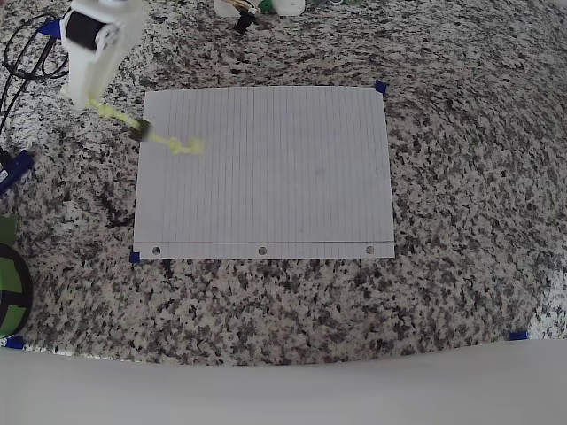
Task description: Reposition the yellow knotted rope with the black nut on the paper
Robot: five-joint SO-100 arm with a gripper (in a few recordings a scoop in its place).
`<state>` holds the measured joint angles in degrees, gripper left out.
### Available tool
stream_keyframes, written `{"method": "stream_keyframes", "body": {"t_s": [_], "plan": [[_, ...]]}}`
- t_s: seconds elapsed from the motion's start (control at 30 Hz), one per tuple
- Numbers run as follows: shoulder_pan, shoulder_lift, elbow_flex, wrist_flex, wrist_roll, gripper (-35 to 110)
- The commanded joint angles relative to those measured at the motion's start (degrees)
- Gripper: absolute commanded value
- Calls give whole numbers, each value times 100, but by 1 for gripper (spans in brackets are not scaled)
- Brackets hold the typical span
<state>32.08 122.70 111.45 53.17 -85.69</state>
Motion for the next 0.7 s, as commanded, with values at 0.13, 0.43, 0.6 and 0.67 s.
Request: {"method": "stream_keyframes", "body": {"t_s": [0.13,0.43,0.6,0.67], "plan": [[-35,264,-185,26,-44,0],[352,211,-123,-18,-35,0],[-422,264,-70,158,97,0],[-923,299,79,149,237,0]]}}
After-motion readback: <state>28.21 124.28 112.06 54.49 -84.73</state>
